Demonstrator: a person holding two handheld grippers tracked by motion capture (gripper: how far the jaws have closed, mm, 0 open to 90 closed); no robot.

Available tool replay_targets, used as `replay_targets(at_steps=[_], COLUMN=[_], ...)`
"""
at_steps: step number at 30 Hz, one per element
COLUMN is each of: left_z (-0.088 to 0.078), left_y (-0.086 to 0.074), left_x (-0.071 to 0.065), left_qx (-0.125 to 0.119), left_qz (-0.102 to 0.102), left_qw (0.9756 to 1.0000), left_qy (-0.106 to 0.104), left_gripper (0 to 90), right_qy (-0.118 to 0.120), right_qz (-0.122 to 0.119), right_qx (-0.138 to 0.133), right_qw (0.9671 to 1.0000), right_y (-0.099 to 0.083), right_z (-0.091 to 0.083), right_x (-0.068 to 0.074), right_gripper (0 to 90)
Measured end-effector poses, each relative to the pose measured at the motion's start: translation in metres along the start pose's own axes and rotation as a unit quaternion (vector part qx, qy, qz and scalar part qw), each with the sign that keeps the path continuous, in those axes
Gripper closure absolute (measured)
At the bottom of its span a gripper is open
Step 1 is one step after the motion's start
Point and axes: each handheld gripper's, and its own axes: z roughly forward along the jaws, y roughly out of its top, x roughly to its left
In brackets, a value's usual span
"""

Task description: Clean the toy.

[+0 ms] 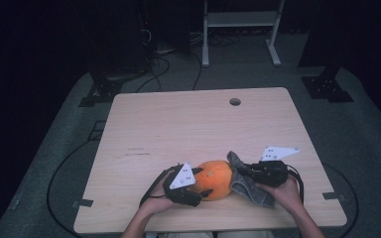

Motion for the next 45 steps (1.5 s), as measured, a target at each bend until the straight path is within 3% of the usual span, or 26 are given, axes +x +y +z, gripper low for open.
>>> replay_targets(at_steps=[1, 4, 5, 6, 8, 11, 14, 18, 20, 22, 23, 27, 29, 32, 36, 38, 41, 45], left_z=[0.000, 0.004, 0.004, 0.006, 0.008, 0.009, 0.009, 0.011, 0.011, 0.010, 0.009, 0.005, 0.008, 0.008, 0.007, 0.008, 0.010, 0.011], left_y=[0.000, 0.000, 0.000, 0.001, 0.002, 0.004, 0.005, 0.007, 0.009, 0.009, 0.009, 0.011, 0.007, 0.007, 0.008, 0.008, 0.010, 0.010], left_x=[0.000, -0.003, -0.003, -0.003, -0.005, -0.007, -0.007, -0.009, -0.010, -0.010, -0.009, 0.000, 0.002, 0.000, 0.000, -0.001, -0.004, -0.006], left_qx=[-0.001, -0.008, -0.008, -0.010, -0.017, -0.018, -0.018, -0.016, -0.015, -0.017, -0.023, -0.022, -0.021, -0.023, -0.024, -0.023, -0.021, -0.018], left_qz=[0.000, -0.003, -0.003, -0.003, -0.003, 0.001, 0.003, 0.006, 0.008, 0.008, 0.004, -0.035, -0.047, -0.038, -0.037, -0.033, -0.024, -0.027], left_qw=[1.0000, 0.9999, 0.9999, 0.9999, 0.9997, 0.9995, 0.9994, 0.9994, 0.9994, 0.9995, 0.9996, 0.9990, 0.9987, 0.9989, 0.9988, 0.9989, 0.9990, 0.9989], left_qy=[0.001, 0.009, 0.009, 0.012, 0.018, 0.025, 0.029, 0.029, 0.029, 0.024, 0.019, 0.018, 0.009, 0.014, 0.019, 0.024, 0.032, 0.034], left_gripper=[27.7, 26.8, 25.4, 24.5, 24.5, 28.9, 31.8, 32.4, 32.4, 30.4, 26.8, 12.4, 17.0, 28.4, 33.9, 34.8, 36.3, 36.8], right_qy=[0.000, 0.051, 0.051, 0.048, 0.043, 0.007, -0.004, 0.041, 0.057, 0.046, 0.044, 0.040, 0.035, 0.021, 0.004, 0.011, 0.049, 0.034], right_qz=[0.000, -0.011, -0.011, -0.025, -0.024, -0.004, 0.010, -0.008, -0.025, -0.036, -0.026, -0.003, 0.001, 0.008, 0.022, 0.013, -0.013, -0.056], right_qx=[0.000, -0.046, -0.046, -0.037, -0.031, -0.010, -0.008, -0.054, -0.056, -0.037, -0.032, -0.031, -0.033, -0.028, -0.022, -0.042, -0.073, -0.041], right_qw=[1.0000, 0.9976, 0.9976, 0.9979, 0.9983, 0.9999, 0.9999, 0.9977, 0.9965, 0.9976, 0.9982, 0.9987, 0.9988, 0.9994, 0.9995, 0.9990, 0.9960, 0.9971], right_y=[0.000, 0.010, 0.010, 0.010, 0.008, 0.000, -0.002, 0.011, 0.017, 0.016, 0.013, 0.003, 0.001, -0.003, -0.005, 0.000, 0.014, 0.018], right_z=[0.000, -0.002, -0.002, 0.001, 0.002, 0.003, -0.002, -0.007, -0.003, 0.003, 0.004, 0.002, 0.000, 0.000, -0.006, -0.012, -0.013, 0.000], right_x=[0.000, 0.015, 0.015, 0.019, 0.018, 0.006, 0.000, 0.014, 0.024, 0.026, 0.023, 0.011, 0.008, 0.002, -0.004, 0.002, 0.021, 0.035], right_gripper=[80.8, 80.6, 80.6, 80.6, 80.6, 80.7, 80.7, 80.7, 80.7, 80.7, 80.7, 80.7, 80.8, 80.8, 80.7, 80.8, 80.7, 80.7])
